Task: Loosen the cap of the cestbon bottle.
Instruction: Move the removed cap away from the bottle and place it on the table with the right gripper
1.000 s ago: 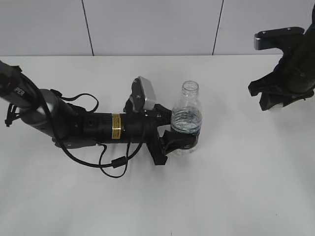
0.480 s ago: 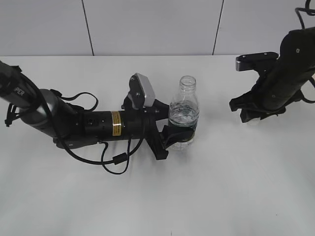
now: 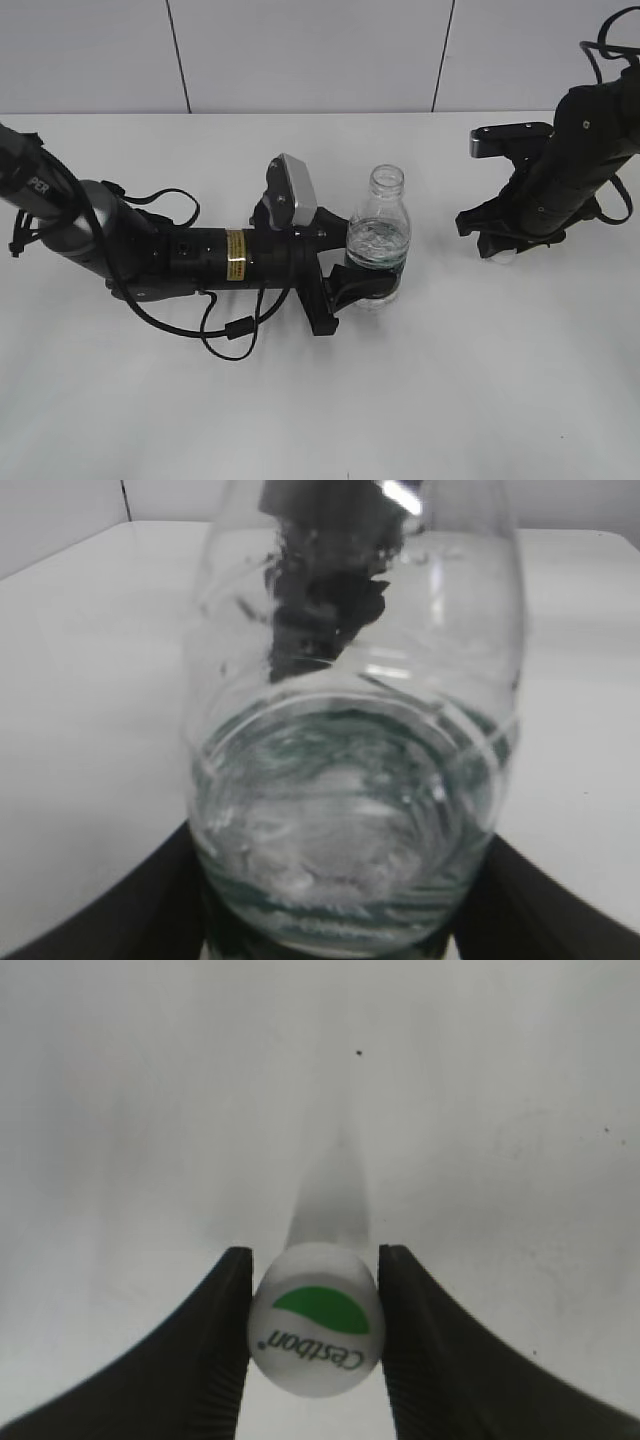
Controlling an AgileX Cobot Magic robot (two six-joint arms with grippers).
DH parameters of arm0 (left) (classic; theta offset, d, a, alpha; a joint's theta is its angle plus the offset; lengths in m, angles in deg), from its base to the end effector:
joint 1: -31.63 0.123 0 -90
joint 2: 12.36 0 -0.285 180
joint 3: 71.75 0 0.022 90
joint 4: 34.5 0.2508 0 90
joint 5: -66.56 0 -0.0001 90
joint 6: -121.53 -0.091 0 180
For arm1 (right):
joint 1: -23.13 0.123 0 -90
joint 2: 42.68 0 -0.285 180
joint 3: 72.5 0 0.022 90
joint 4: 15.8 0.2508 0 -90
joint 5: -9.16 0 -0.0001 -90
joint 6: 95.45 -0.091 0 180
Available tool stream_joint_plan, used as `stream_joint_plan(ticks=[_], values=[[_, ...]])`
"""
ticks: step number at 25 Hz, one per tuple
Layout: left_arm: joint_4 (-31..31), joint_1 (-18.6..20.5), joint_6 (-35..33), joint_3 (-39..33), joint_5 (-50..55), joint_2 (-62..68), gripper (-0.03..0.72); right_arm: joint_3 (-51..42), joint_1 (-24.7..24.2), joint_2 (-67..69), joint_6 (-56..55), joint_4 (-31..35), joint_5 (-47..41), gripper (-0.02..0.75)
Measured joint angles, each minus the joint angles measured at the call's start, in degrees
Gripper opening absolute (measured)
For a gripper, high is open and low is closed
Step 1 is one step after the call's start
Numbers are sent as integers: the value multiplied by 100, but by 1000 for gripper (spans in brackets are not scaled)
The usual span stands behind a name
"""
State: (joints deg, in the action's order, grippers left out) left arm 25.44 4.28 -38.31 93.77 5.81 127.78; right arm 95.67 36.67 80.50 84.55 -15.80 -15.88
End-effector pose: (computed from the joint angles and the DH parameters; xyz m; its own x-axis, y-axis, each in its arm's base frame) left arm 0.3248 -0.2453 0.0653 -0.0089 0.2572 -0.9663 0.9818 0.1857 0.0404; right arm 0.3692 0.0889 0.1141 -0.9139 -0.2201 -0.3412 -0.2341 0.9722 0.0000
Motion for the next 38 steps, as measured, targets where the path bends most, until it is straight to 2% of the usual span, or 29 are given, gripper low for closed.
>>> stream_joint_plan(ticks=[6,15,21,27,29,35,38], values=[[49,0,-6,0,-26,0,417,0,0,0,0,0,6,315],[66,0,189,0,-31,0,424,0,0,0,0,0,6,545],[115,0,400,0,-63,0,575,0,0,0,0,0,6,571],[249,154,605,0,-118,0,595,0,0,0,0,0,9,570],[531,349,729,0,-171,0,594,0,0,0,0,0,9,570],[2080,911,1578,0,-63,-286,592,6,0,-116,0,0,9,570],[2447,1120,1822,0,-5,-478,590,6,0,-195,0,0,9,570]])
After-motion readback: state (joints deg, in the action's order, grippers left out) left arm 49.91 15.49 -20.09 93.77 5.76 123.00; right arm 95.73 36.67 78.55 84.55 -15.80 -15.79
